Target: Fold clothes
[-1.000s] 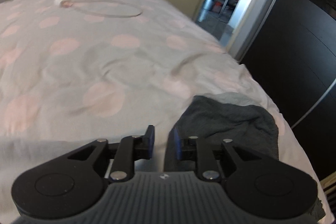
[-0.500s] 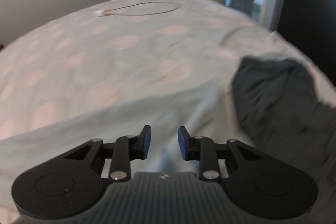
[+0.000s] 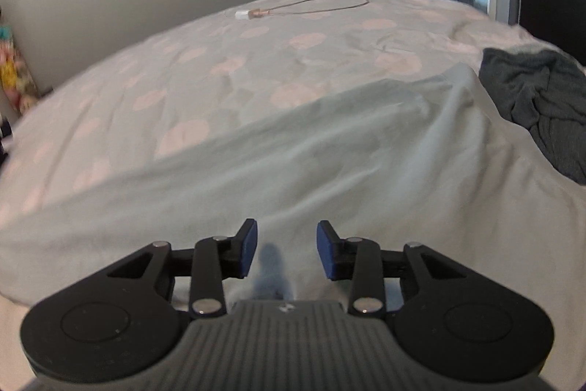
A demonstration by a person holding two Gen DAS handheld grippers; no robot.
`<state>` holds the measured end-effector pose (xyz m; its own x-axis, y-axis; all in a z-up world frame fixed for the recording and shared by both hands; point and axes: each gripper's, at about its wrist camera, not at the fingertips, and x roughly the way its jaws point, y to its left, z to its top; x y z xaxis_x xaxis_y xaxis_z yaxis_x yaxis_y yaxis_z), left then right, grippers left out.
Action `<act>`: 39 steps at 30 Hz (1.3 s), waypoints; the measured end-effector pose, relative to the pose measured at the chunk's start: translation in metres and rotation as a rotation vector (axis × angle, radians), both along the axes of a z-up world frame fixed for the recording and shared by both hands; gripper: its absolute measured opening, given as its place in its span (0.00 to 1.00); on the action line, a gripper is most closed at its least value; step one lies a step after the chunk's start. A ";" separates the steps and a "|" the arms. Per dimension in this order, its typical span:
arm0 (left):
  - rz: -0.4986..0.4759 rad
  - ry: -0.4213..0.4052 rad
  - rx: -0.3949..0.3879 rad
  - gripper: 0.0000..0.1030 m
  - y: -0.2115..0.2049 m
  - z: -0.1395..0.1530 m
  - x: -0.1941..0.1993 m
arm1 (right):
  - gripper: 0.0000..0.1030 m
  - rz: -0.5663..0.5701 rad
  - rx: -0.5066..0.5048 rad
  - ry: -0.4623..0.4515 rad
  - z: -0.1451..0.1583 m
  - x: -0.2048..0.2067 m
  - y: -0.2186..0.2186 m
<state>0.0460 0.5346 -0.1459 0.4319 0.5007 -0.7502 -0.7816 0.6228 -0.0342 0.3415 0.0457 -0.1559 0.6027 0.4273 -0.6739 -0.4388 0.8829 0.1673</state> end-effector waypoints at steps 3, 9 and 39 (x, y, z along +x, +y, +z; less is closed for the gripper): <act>-0.031 0.010 0.067 0.15 -0.010 0.004 0.001 | 0.40 0.017 -0.047 -0.029 -0.008 -0.006 0.005; -0.006 0.107 0.209 0.14 -0.009 0.022 -0.008 | 0.44 -0.022 -0.048 -0.040 -0.014 -0.005 -0.006; -0.292 0.223 0.034 0.54 -0.190 0.055 -0.119 | 0.53 0.253 -0.116 0.010 0.055 -0.049 -0.006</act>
